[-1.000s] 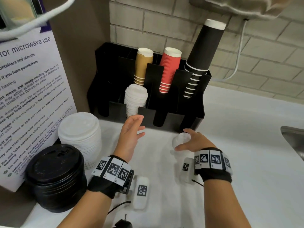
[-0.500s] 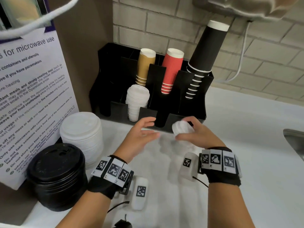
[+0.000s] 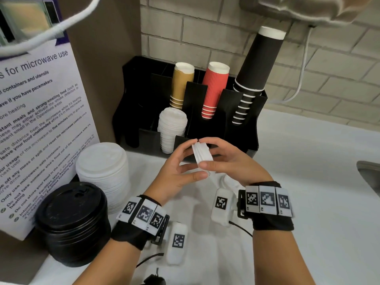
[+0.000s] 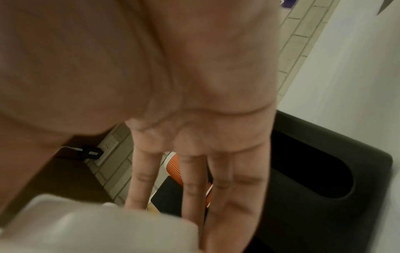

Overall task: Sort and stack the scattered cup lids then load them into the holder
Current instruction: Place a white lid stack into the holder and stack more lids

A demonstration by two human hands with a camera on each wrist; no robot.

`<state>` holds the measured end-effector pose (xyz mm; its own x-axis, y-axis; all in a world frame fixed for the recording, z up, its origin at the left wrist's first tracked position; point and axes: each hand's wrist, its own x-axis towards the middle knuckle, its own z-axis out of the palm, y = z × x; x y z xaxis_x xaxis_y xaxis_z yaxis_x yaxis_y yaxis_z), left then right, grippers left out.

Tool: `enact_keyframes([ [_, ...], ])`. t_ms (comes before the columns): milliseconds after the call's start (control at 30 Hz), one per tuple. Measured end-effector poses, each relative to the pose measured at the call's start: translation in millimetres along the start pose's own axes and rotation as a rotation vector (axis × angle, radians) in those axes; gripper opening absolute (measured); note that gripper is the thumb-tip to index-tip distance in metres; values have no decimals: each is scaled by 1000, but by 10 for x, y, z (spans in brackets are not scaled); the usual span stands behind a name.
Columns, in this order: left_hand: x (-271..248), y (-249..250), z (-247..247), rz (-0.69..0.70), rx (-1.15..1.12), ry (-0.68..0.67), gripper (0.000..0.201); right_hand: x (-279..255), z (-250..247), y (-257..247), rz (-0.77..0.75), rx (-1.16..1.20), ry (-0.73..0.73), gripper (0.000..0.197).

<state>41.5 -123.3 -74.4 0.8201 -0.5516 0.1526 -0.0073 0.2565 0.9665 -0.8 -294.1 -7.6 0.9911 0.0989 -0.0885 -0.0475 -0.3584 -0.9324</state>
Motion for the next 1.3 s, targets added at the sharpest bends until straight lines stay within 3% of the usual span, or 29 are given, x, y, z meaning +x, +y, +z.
enact_keyframes([
  [433,31,46,2,-9,15,21,77,62,-3,35,-90,22,67,62],
  [833,69,49,-55,16,-13,85,97,285,25,-68,-110,-92,73,54],
  [900,70,41,-74,18,-25,182,83,439,-3,-162,-142,-125,113,55],
  [1000,88,28,-97,-12,-59,376,37,761,-63,-321,-199,-221,209,57],
  [1067,95,22,-117,-17,-73,444,20,995,-71,-403,-235,-328,258,59],
  [1300,63,28,-115,-39,-41,456,15,1553,42,-478,-198,-642,145,62],
])
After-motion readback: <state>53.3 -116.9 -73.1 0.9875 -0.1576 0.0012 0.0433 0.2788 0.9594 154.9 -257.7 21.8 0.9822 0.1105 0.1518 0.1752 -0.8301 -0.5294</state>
